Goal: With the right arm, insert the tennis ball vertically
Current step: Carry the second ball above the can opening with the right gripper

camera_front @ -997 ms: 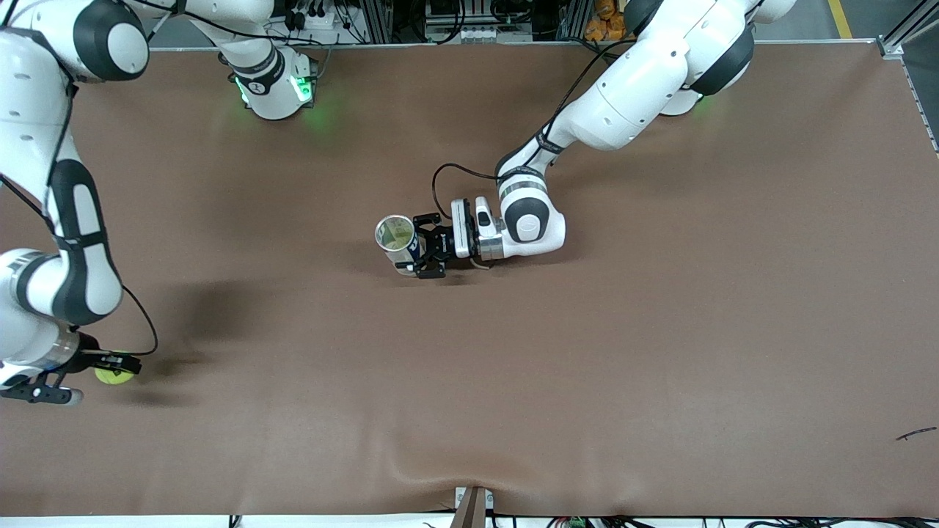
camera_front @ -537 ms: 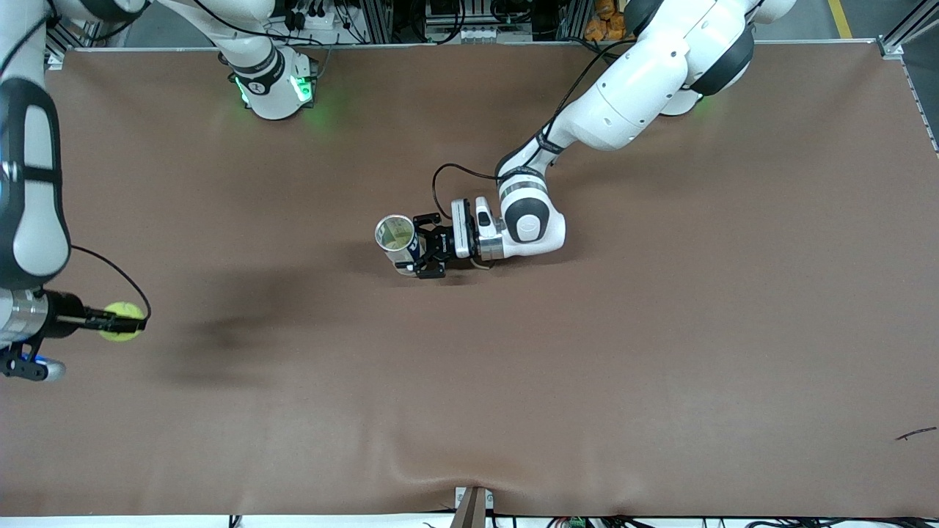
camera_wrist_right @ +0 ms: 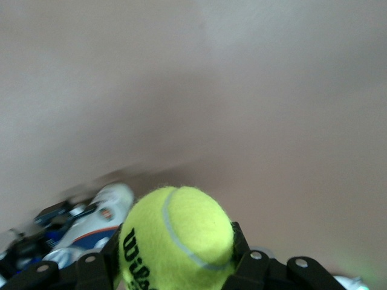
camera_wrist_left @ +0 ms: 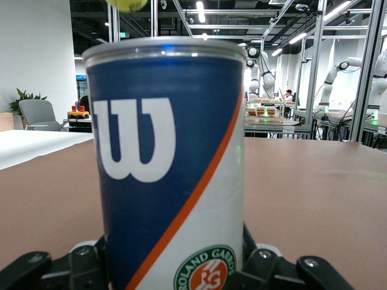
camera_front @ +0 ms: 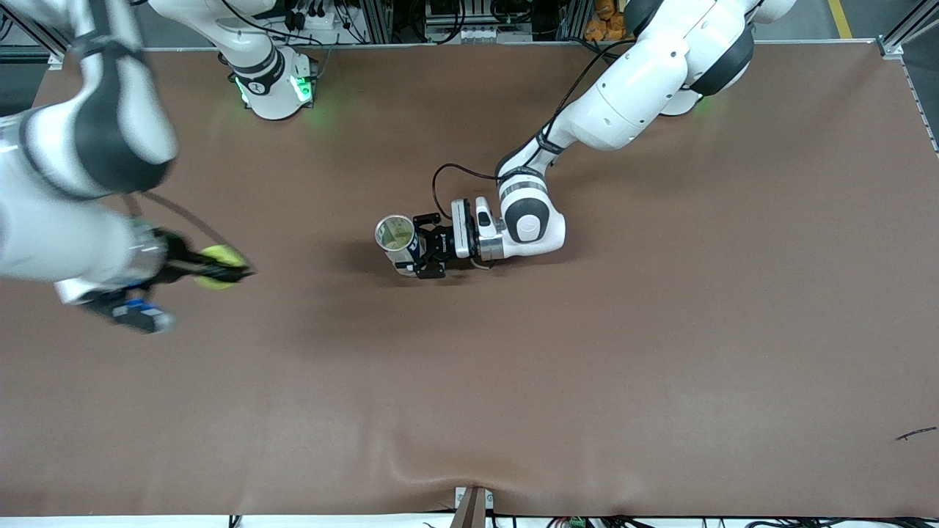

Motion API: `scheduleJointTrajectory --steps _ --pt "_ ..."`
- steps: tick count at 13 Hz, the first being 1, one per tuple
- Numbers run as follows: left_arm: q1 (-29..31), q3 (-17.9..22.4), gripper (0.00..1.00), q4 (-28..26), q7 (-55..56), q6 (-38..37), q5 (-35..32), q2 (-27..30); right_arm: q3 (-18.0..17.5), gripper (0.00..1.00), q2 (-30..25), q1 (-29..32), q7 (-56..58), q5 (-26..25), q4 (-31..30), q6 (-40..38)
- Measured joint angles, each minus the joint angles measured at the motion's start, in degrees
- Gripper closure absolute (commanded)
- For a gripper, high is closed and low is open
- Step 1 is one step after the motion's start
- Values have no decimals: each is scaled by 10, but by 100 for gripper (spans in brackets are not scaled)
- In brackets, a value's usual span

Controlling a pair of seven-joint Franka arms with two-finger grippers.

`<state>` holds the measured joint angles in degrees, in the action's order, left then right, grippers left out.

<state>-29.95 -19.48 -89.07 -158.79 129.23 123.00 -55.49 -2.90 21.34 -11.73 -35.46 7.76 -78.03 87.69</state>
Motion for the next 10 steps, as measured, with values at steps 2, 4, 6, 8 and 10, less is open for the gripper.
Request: scheduleJointTrajectory --steps 2,4,6,8,10 --pt "0 0 26 0 0 0 0 0 0 36 1 -70 -101 1 -12 24" --pt "0 0 26 0 0 0 0 0 0 36 3 -125 -182 1 -36 62" --pt "0 0 26 0 0 0 0 0 1 36 6 -162 -241 1 -62 86" --pt "0 0 26 0 0 0 0 0 1 36 9 -194 -294 1 -77 89" --pt "0 0 26 0 0 0 0 0 1 36 11 -209 -316 1 -92 89"
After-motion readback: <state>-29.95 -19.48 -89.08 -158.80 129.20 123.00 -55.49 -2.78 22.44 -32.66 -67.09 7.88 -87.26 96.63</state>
